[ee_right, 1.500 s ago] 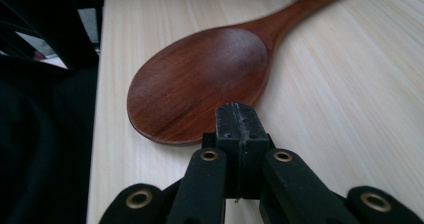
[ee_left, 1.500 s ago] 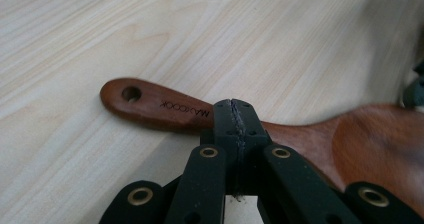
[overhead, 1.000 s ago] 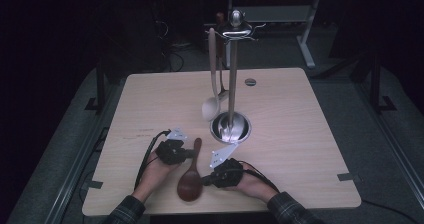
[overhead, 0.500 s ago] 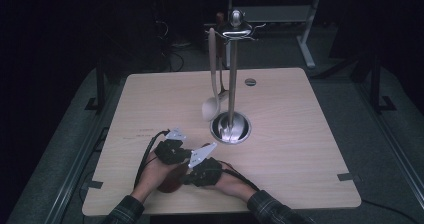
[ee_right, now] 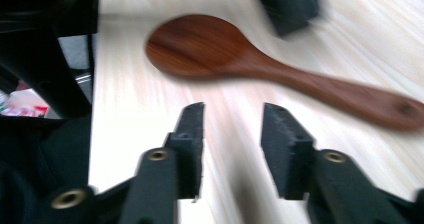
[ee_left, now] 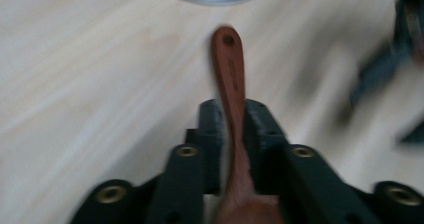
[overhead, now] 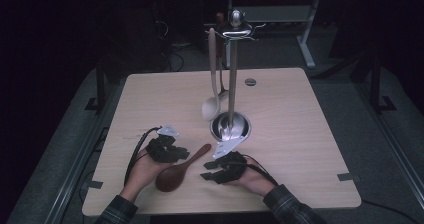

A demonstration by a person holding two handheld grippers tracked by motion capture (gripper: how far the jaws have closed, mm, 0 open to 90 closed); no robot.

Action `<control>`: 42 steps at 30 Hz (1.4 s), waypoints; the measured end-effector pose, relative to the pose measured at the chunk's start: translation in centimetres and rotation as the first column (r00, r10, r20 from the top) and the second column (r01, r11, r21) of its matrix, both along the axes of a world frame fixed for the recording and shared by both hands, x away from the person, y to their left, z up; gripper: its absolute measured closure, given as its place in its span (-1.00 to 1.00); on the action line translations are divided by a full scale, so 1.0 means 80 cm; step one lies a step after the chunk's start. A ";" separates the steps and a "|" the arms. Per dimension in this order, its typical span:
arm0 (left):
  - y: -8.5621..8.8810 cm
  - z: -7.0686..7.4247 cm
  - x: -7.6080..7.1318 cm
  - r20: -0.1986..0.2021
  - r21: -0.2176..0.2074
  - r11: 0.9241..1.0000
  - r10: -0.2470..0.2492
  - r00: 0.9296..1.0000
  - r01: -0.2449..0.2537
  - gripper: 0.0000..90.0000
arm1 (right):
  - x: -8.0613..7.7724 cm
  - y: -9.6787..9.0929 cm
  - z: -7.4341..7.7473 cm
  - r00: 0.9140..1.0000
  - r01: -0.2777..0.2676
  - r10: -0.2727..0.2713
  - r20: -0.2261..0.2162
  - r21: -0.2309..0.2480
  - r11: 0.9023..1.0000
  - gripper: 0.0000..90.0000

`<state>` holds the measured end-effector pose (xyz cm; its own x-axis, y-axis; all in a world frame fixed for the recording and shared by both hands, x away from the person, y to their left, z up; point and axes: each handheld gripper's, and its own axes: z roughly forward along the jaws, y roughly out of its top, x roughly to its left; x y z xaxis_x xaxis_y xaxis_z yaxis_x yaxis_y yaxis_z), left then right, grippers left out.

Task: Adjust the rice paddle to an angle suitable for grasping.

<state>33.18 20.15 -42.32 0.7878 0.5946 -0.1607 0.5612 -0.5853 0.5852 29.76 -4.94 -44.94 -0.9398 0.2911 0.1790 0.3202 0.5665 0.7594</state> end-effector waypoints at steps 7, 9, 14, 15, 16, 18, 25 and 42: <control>-0.017 0.009 0.005 -0.105 0.134 0.991 -0.005 0.994 0.019 0.35 | 0.000 -0.076 0.001 0.987 0.156 -0.157 -0.027 -0.026 0.987 0.01; -0.025 0.008 0.007 -0.114 0.166 0.986 -0.002 0.993 0.021 0.35 | 0.001 -0.099 0.001 0.979 0.201 -0.201 -0.031 -0.027 0.979 0.00; -0.045 -0.004 0.015 -0.170 0.242 0.969 -0.006 0.985 0.047 0.33 | 0.002 -0.141 0.000 0.955 0.295 -0.295 -0.030 -0.022 0.955 -0.01; -0.048 -0.006 0.017 -0.176 0.254 0.966 -0.008 0.984 0.053 0.33 | 0.001 -0.145 0.000 0.950 0.309 -0.309 -0.032 -0.025 0.951 -0.01; -0.052 -0.008 0.018 -0.180 0.266 0.962 -0.006 0.984 0.055 0.34 | 0.002 -0.149 0.000 0.948 0.315 -0.316 -0.034 -0.023 0.949 -0.01; -0.058 -0.010 0.020 -0.186 0.287 0.956 -0.012 0.983 0.066 0.35 | 0.002 -0.151 0.000 0.945 0.326 -0.326 -0.033 -0.020 0.945 -0.01; -0.070 -0.014 0.024 -0.186 0.342 0.937 -0.010 0.983 0.074 0.45 | 0.003 -0.147 -0.001 0.947 0.319 -0.320 -0.032 -0.026 0.947 -0.01; -0.078 -0.013 0.025 -0.157 0.411 0.909 -0.001 0.988 0.066 0.74 | 0.007 -0.153 0.001 0.937 0.346 -0.346 -0.037 -0.003 0.938 0.00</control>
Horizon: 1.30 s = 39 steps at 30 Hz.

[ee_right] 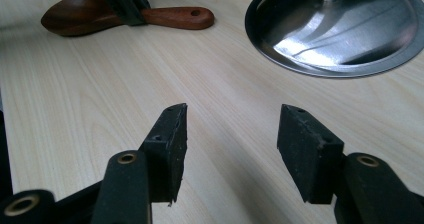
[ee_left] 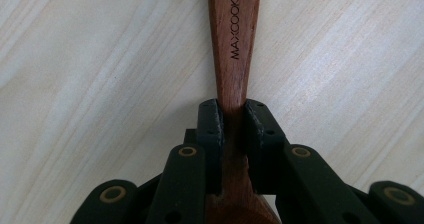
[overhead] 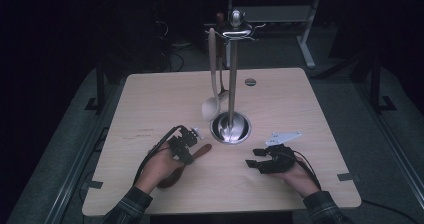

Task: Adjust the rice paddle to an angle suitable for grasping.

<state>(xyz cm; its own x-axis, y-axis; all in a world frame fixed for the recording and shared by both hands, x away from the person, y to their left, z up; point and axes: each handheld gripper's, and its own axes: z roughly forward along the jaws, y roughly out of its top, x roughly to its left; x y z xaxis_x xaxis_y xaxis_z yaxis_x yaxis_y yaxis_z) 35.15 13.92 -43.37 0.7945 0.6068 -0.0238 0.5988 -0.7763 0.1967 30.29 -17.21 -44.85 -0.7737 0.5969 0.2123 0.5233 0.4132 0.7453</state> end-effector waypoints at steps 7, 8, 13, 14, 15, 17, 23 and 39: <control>0.013 0.003 -0.001 -0.008 -0.078 0.997 0.012 1.000 -0.013 0.74 | 0.002 -0.004 0.002 1.000 0.017 -0.017 0.004 0.021 1.000 -0.01; 0.015 0.006 -0.002 -0.004 -0.099 0.995 0.013 1.000 -0.013 0.74 | 0.002 -0.004 0.001 1.000 0.013 -0.013 0.010 0.023 1.000 -0.01; 0.027 0.026 -0.008 0.032 -0.221 0.975 0.033 0.999 -0.025 0.74 | 0.002 -0.005 0.002 1.000 0.018 -0.018 0.008 0.023 1.000 -0.01; 0.030 0.031 -0.010 0.041 -0.243 0.970 0.030 0.999 -0.019 0.75 | 0.002 -0.005 0.002 1.000 0.018 -0.018 0.008 0.024 1.000 -0.01; 0.033 0.033 -0.011 0.048 -0.259 0.966 0.030 0.998 -0.016 0.75 | 0.002 -0.005 0.002 1.000 0.019 -0.019 0.008 0.023 1.000 -0.01; 0.038 0.040 -0.013 0.058 -0.301 0.953 0.027 0.998 -0.008 0.75 | 0.002 -0.005 0.002 1.000 0.021 -0.021 0.008 0.023 1.000 -0.01; 0.054 0.062 -0.021 0.113 -0.416 0.909 0.042 0.993 0.009 0.75 | 0.003 -0.006 0.003 0.999 0.024 -0.025 0.023 0.028 0.999 -0.01; 0.070 0.094 -0.044 0.299 -0.639 0.760 0.108 0.948 0.115 0.75 | 0.004 -0.007 0.016 0.998 0.041 -0.046 0.052 0.076 0.996 -0.04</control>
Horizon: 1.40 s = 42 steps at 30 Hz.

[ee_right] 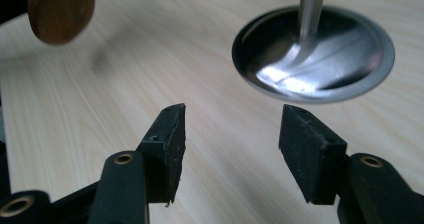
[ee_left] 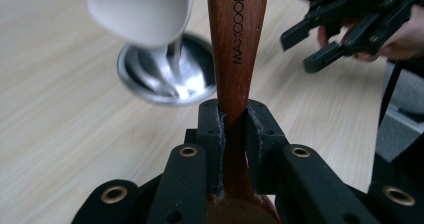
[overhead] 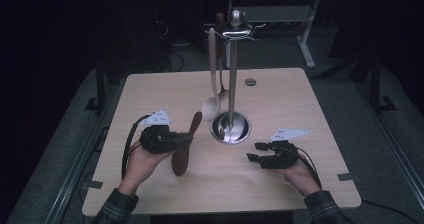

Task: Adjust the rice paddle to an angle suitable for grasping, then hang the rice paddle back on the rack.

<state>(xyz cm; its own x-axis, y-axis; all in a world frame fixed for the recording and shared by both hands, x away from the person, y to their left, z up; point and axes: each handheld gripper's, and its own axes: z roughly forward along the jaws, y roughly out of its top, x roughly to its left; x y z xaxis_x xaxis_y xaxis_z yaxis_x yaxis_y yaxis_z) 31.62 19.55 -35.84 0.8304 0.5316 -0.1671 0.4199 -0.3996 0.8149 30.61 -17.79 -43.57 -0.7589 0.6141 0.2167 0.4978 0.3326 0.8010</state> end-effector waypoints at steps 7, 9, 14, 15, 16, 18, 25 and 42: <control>-0.023 0.009 -0.013 0.051 -0.042 0.999 0.013 0.999 -0.011 0.74 | 0.001 0.009 0.038 0.999 0.013 -0.017 0.041 0.089 0.996 -0.01; -0.030 0.011 -0.014 0.059 -0.049 0.999 0.020 0.998 -0.018 0.74 | 0.003 0.012 0.052 0.998 0.023 -0.030 0.059 0.116 0.993 0.01; -0.048 0.014 -0.013 0.066 -0.051 0.998 0.045 0.997 -0.042 0.74 | 0.007 0.021 0.083 0.995 0.030 -0.047 0.092 0.180 0.983 0.05; -0.051 0.015 -0.012 0.065 -0.053 0.998 0.047 0.997 -0.044 0.74 | 0.007 0.023 0.089 0.994 0.030 -0.049 0.095 0.189 0.981 0.06; -0.055 0.016 -0.011 0.064 -0.054 0.997 0.051 0.997 -0.048 0.74 | 0.007 0.025 0.094 0.994 0.023 -0.044 0.100 0.202 0.979 0.06; -0.061 0.018 -0.010 0.079 -0.042 0.997 0.071 0.994 -0.068 0.74 | 0.008 0.031 0.105 0.993 0.014 -0.039 0.110 0.224 0.975 0.06; -0.076 0.023 -0.009 0.093 -0.056 0.993 0.112 0.989 -0.107 0.74 | 0.013 0.056 0.132 0.989 -0.030 -0.014 0.146 0.291 0.956 0.07; -0.087 0.018 -0.026 0.140 -0.039 0.990 0.142 0.980 -0.137 0.74 | 0.029 0.097 0.122 0.994 -0.072 0.040 0.099 0.343 0.937 0.46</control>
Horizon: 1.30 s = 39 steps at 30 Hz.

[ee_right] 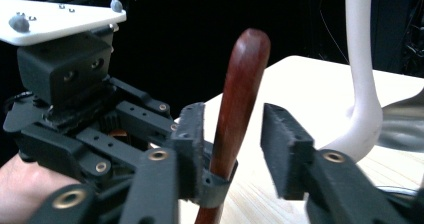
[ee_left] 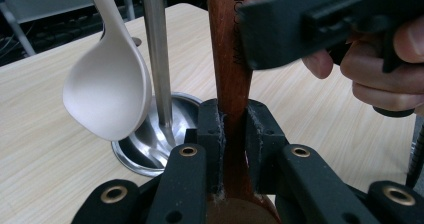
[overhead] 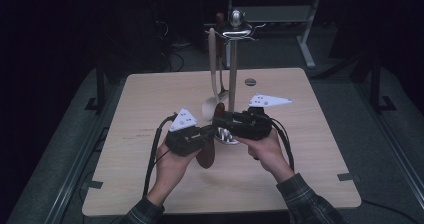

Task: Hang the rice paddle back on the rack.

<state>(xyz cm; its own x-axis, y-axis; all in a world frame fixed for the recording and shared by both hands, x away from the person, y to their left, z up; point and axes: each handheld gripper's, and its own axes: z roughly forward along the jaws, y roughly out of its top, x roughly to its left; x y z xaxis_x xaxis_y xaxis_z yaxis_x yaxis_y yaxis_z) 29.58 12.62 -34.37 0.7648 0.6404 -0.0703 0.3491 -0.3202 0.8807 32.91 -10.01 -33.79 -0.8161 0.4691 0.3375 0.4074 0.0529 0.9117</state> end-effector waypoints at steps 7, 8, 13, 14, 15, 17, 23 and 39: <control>-0.005 -0.005 0.000 0.006 0.005 1.000 0.000 1.000 0.000 0.74 | 0.002 -0.002 -0.004 1.000 -0.005 0.005 0.000 0.011 1.000 0.64; -0.006 -0.005 0.000 0.008 0.007 1.000 0.000 1.000 0.000 0.74 | 0.001 -0.001 -0.005 1.000 -0.008 0.008 0.000 0.014 1.000 0.66; -0.005 -0.007 0.001 0.009 0.002 1.000 -0.017 1.000 0.017 0.68 | -0.002 -0.001 -0.004 1.000 -0.007 0.007 0.015 -0.001 1.000 0.70; -0.004 -0.008 0.001 0.006 0.002 1.000 -0.018 1.000 0.018 0.60 | -0.002 -0.001 -0.004 1.000 -0.002 0.002 0.018 -0.005 1.000 0.70; -0.002 -0.008 0.002 0.007 0.011 1.000 -0.019 1.000 0.019 0.57 | -0.002 -0.001 -0.004 1.000 0.001 -0.001 0.024 -0.009 1.000 0.71; 0.001 -0.008 0.002 -0.002 0.008 1.000 -0.020 1.000 0.020 0.43 | -0.001 -0.002 -0.004 1.000 0.002 -0.002 0.026 -0.008 1.000 0.71; 0.016 -0.010 0.003 -0.054 0.044 0.997 -0.068 0.996 0.071 0.12 | 0.000 -0.006 -0.006 0.998 -0.014 0.016 0.056 -0.030 0.999 0.71; 0.103 -0.088 -0.012 -0.145 0.210 0.969 -0.100 0.984 0.129 -0.50 | 0.009 -0.020 0.016 0.993 -0.044 0.050 0.102 -0.056 0.997 0.71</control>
<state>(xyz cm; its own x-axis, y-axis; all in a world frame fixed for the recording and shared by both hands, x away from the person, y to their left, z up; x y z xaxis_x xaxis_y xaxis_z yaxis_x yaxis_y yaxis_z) 28.59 20.89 -41.42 0.8270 0.5604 -0.0446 0.4079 -0.5436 0.7335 33.61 -11.64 -32.50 -0.8669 0.4447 0.2251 0.3068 0.1200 0.9442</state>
